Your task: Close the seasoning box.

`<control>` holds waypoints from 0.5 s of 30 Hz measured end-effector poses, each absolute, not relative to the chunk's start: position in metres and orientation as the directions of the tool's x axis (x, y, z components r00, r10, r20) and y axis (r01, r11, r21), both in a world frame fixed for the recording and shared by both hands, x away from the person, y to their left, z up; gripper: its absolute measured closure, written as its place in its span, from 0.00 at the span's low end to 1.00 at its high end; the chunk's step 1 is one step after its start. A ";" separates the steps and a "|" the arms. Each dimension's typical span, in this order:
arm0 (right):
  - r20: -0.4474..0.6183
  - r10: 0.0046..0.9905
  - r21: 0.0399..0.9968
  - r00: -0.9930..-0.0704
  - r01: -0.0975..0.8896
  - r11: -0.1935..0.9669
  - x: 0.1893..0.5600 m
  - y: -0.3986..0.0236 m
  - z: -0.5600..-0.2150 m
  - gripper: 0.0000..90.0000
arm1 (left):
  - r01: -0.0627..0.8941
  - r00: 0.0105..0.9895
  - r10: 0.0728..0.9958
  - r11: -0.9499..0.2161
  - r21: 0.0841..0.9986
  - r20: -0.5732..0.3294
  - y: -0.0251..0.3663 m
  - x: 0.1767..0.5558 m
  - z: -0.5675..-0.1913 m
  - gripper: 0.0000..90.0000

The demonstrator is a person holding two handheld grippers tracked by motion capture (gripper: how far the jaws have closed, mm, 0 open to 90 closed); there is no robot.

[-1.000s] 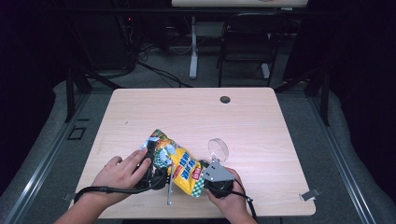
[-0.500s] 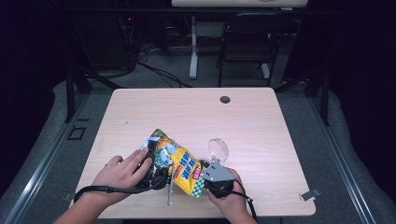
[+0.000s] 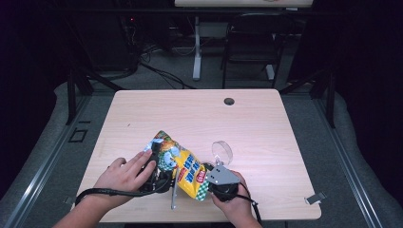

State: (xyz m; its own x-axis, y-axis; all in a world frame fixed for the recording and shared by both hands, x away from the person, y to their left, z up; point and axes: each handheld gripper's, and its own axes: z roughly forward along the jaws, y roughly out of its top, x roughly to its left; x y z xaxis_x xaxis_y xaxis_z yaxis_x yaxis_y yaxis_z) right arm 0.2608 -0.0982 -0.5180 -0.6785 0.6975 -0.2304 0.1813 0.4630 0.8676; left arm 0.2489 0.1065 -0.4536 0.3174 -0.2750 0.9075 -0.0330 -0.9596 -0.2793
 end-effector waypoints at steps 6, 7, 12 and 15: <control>-0.230 0.698 0.866 -0.679 0.184 0.464 0.261 -0.099 -0.518 0.79 | -0.039 0.317 -0.288 -0.956 -0.291 0.904 0.104 0.249 -0.453 0.66; -0.230 0.698 0.866 -0.679 0.184 0.464 0.261 -0.099 -0.518 0.79 | -0.039 0.317 -0.288 -0.956 -0.291 0.904 0.104 0.249 -0.453 0.66; -0.230 0.699 0.867 -0.677 0.183 0.463 0.261 -0.100 -0.518 0.79 | -0.043 0.306 -0.307 -0.950 -0.309 0.901 0.101 0.248 -0.451 0.66; -0.231 0.699 0.869 -0.677 0.180 0.461 0.261 -0.101 -0.517 0.79 | -0.045 0.303 -0.311 -0.949 -0.313 0.901 0.101 0.248 -0.450 0.66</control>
